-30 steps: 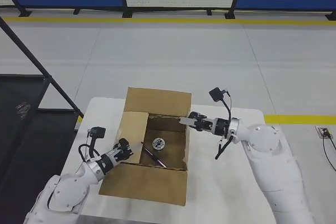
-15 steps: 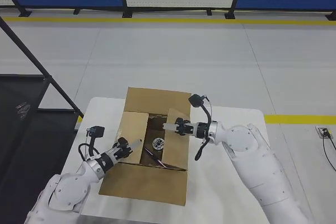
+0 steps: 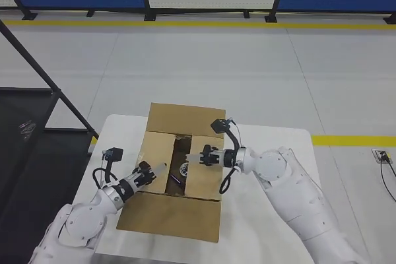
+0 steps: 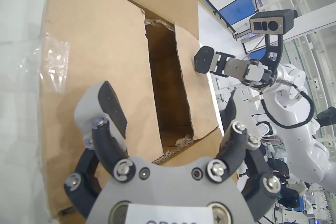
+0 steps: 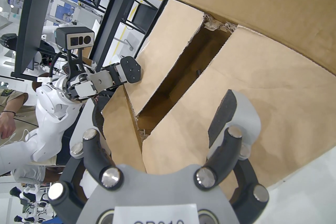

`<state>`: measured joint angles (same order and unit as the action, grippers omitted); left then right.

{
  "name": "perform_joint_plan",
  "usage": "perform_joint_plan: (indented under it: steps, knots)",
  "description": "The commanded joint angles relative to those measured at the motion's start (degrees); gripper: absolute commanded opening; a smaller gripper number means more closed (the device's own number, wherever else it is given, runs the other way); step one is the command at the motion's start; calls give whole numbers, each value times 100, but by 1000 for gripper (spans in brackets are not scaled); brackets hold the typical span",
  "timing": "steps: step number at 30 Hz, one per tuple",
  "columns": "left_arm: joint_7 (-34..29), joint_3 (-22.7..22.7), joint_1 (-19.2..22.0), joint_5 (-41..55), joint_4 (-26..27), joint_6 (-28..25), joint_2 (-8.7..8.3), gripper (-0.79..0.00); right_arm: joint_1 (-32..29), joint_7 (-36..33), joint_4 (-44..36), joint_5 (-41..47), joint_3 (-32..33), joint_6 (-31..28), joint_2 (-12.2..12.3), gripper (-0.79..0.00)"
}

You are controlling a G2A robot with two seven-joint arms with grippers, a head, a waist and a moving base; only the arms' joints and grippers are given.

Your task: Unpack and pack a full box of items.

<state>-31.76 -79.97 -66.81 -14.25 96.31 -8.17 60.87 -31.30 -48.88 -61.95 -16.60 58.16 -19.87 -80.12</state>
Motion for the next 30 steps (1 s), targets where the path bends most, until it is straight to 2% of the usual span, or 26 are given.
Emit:
perform_joint_plan:
  steps: [1,9,14,21,30]
  knots:
    - [-1,-2,10,2,-3,-4,1,0,-3,21,-6,-45,-42,-1,-4,0]
    - [-11,-59,17,29,33,-30,-2,0,22,123,-27,-202,-138,33,-10,0]
    - [-61,-306,-38,172,254,-184,-31,0,6,159,-172,-97,-34,-79,19,0]
    - [-680,-1118,-235,945,430,-529,-137,0,-41,362,-468,14,176,-267,73,0]
    - [-1910,-2239,-870,1541,180,-837,-317,0,-107,540,-627,79,380,-329,129,0]
